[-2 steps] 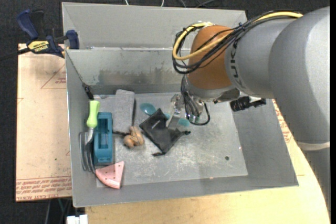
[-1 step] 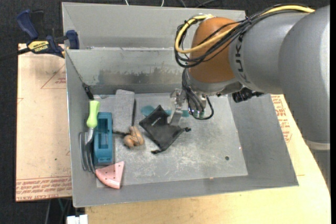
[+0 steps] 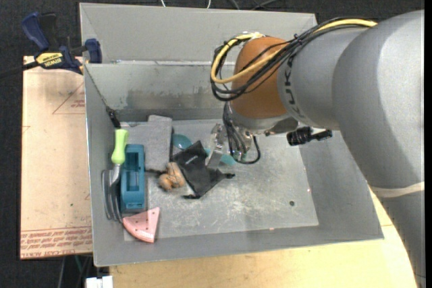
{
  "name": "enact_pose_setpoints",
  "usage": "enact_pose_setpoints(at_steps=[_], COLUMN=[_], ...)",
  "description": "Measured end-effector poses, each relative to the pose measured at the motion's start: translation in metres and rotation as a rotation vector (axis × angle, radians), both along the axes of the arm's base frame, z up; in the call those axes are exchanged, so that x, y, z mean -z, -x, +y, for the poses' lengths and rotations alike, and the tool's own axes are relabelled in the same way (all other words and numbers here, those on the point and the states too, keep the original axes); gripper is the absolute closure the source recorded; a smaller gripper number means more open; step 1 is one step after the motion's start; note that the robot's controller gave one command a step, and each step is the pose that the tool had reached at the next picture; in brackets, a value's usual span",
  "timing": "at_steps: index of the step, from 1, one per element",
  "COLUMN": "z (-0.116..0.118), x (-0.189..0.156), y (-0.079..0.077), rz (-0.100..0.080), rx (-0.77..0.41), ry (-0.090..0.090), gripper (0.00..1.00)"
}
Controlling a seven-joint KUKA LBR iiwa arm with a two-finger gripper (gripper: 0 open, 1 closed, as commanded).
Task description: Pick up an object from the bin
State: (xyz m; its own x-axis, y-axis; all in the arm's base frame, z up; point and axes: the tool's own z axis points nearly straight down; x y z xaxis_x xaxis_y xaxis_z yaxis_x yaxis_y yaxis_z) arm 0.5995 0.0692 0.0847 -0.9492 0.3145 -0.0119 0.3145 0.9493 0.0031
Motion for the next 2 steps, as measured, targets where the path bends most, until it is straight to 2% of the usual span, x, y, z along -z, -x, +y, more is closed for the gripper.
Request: enact_pose_setpoints(at_steps=[1, 2], z=[0.003, 0.015], x=[-0.059, -0.042], y=[-0.004, -0.002], rz=[0.0, -0.007], rx=[-0.01, 0.012], ry=[0.0, -0.001], gripper=[1.0, 1.0])
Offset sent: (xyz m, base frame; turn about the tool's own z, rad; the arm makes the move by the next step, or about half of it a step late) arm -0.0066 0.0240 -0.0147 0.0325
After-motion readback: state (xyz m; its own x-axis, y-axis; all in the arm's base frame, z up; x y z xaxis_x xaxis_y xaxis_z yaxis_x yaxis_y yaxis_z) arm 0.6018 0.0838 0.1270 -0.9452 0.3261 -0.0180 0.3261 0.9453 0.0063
